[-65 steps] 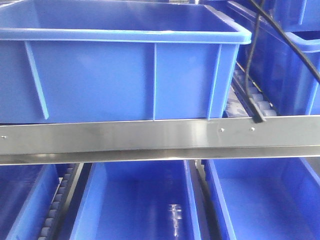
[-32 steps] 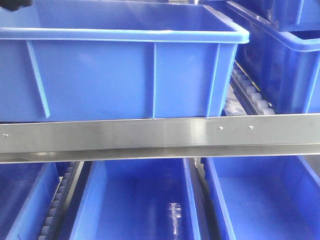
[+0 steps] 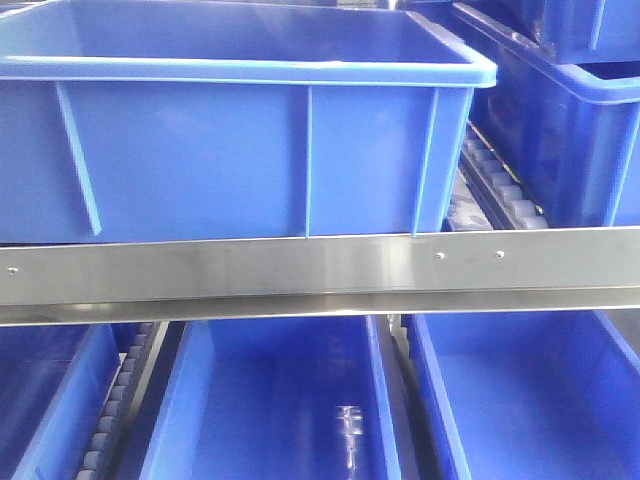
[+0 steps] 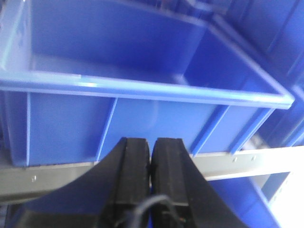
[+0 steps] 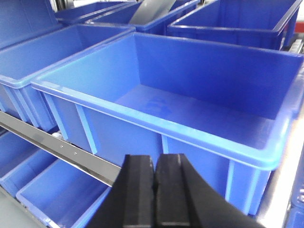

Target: Grab silver tray and place in blue box

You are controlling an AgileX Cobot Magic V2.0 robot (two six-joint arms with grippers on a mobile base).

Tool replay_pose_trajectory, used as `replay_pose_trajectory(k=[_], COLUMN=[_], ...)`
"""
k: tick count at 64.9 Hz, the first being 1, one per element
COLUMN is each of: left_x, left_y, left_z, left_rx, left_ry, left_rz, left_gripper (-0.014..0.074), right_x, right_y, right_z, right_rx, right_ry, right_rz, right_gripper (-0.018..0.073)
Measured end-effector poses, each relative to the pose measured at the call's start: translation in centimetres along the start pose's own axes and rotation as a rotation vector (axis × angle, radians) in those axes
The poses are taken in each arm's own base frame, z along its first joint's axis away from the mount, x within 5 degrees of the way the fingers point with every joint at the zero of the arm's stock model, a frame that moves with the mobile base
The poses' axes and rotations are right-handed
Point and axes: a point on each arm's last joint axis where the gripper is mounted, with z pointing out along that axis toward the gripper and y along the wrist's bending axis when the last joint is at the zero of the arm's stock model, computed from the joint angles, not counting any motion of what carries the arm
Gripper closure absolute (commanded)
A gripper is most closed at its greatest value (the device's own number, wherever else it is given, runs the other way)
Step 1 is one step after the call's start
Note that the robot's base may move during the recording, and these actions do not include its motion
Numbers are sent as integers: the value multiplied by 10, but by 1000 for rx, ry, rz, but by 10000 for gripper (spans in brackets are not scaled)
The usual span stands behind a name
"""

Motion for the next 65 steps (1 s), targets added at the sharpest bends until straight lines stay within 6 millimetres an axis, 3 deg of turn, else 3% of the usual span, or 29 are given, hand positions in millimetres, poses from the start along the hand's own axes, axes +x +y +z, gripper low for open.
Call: replay_pose_trajectory(k=[7,14,47,65], left_x=[-4,-7,-7,-7], left_y=[-1,-1,-1,-1], left_z=[-18,-24,-25,-25], left_rx=[18,26,26,26], left_ry=[-92,-133,-134,-134], left_rz=[0,0,1,4], left_gripper=[603,602,603,603], right_x=[2,4,15,36], right_y=[0,0,0,-14], right_z=[-18,-24,-29,-71], right_rx=[-3,-5,-3,155], right_ry=[-49,-61,-42,-87], right_rz=[-1,-4,-3,-19], right_gripper=[507,507,507,507])
